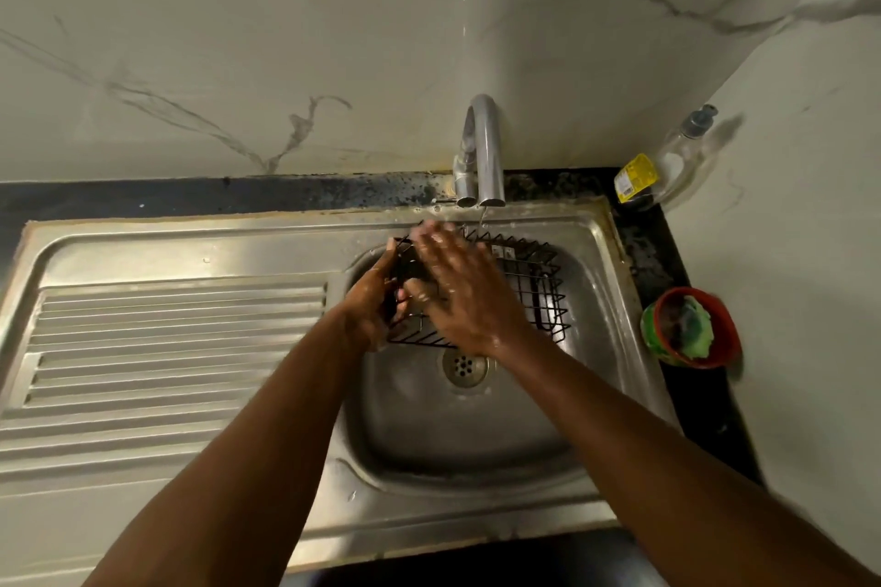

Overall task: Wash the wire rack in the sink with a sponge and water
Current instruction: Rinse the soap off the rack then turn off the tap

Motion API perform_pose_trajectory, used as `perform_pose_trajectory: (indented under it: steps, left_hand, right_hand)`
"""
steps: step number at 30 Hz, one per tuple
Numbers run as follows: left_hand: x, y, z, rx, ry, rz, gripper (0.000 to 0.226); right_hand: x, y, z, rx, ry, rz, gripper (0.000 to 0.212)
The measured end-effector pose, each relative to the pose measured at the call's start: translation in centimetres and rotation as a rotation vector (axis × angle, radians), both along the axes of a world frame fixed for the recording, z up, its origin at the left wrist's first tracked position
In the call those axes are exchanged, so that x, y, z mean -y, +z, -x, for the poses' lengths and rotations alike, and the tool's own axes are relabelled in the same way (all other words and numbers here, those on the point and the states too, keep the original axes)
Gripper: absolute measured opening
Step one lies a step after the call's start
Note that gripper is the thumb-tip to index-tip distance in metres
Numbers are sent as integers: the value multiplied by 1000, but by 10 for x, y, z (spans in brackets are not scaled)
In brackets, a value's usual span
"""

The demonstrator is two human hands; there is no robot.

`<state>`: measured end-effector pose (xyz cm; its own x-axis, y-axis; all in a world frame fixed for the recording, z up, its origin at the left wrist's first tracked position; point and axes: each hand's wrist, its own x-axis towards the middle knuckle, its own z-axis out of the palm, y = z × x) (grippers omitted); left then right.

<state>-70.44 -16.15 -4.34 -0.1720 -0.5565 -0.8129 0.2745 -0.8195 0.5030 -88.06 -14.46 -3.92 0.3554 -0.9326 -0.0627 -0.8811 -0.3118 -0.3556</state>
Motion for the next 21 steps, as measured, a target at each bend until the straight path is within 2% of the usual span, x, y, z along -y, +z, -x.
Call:
perform_pose_trajectory:
  steps: [4,6,7,9,12,14,15,16,18,21]
  left_hand:
    - [-5,-16,-13,-2,93,-67,63]
    - [-7,-15,-8,-17,88,-69,66]
    - [-7,-14,-4,-14,71,-77,66]
    - [-7,-11,6,-27,44,-106,65]
    - [-10,-11,15,-121,8,-55,73]
    - [-13,-10,9,-150,43,-32,68]
    - [-13,-11,5,-137,77,-48,67]
    - [-13,-12,0,-107,104,-64,66]
    - [-12,-13,-12,-42,145,-82,64]
    - [-13,-18,-25,1,119,-78,69]
  right_hand:
    - [4,-22,79,-133,-467,-272,87]
    - [2,-24,77,-125,-598,-368,91]
    - [0,-22,63,-91,-610,-353,92]
    - [-4,-17,22,-23,-501,-249,89]
    - [-16,-6,-27,-5,-74,-42,79]
    - [-16,-1,-24,-11,200,36,70]
    - [-11,-2,-11,1,252,50,68]
    - [-5,-4,5,17,227,47,69]
    - [4,-14,44,28,-16,-17,74]
    - [9,-36,84,-97,-384,-305,76]
